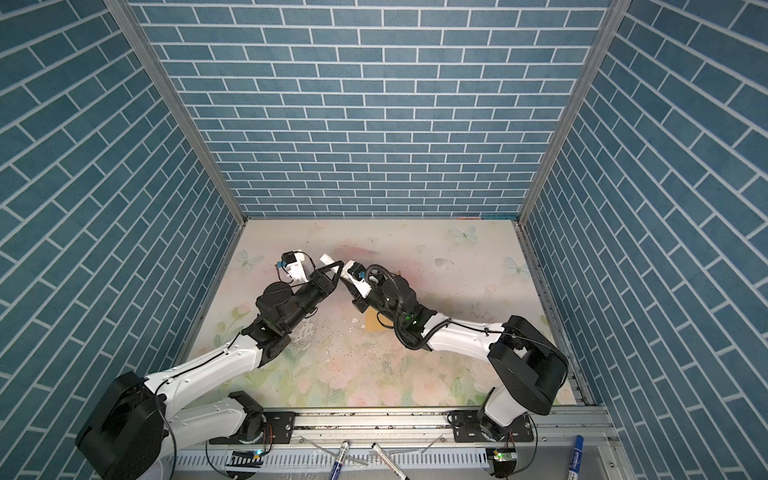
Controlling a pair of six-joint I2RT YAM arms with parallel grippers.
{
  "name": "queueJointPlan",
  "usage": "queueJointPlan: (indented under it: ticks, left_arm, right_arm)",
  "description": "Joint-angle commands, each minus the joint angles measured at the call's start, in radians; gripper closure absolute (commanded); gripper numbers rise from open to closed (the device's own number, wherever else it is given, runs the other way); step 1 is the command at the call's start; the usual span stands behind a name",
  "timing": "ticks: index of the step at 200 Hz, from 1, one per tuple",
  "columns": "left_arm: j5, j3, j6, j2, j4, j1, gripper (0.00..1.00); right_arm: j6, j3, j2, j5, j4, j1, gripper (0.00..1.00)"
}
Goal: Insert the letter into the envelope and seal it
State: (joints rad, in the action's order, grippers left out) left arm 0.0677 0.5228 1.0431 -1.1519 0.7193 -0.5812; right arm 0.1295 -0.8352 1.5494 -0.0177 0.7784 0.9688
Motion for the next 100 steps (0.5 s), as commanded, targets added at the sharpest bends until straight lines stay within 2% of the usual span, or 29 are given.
queueJointPlan:
  ticks: [1, 8, 21, 53, 89, 100]
  left_arm:
    - [0.003, -0.003, -0.008, -0.002, 0.029, -0.006, 1.00]
    - [0.003, -0.003, -0.010, 0.000, 0.029, -0.006, 1.00]
    - [0.003, -0.002, -0.017, 0.003, 0.028, -0.005, 1.00]
    - [-0.001, -0.001, -0.034, 0.014, 0.016, -0.005, 1.00]
    - [0.003, 0.005, -0.033, 0.015, 0.016, -0.005, 1.00]
    - [0.004, 0.005, -0.034, 0.016, 0.016, -0.005, 1.00]
  right_arm:
    - [-0.013, -0.059, 0.007, 0.004, 0.001, 0.006, 0.76]
    - [-0.015, -0.063, 0.006, 0.006, -0.012, 0.006, 0.76]
    - [-0.013, -0.067, 0.003, 0.010, -0.036, 0.005, 0.68]
    - [-0.011, -0.062, -0.009, 0.018, -0.068, 0.002, 0.67]
    - [-0.014, -0.076, -0.003, 0.010, -0.080, 0.002, 0.70]
    - [-0.019, -0.077, -0.003, 0.010, -0.080, 0.002, 0.79]
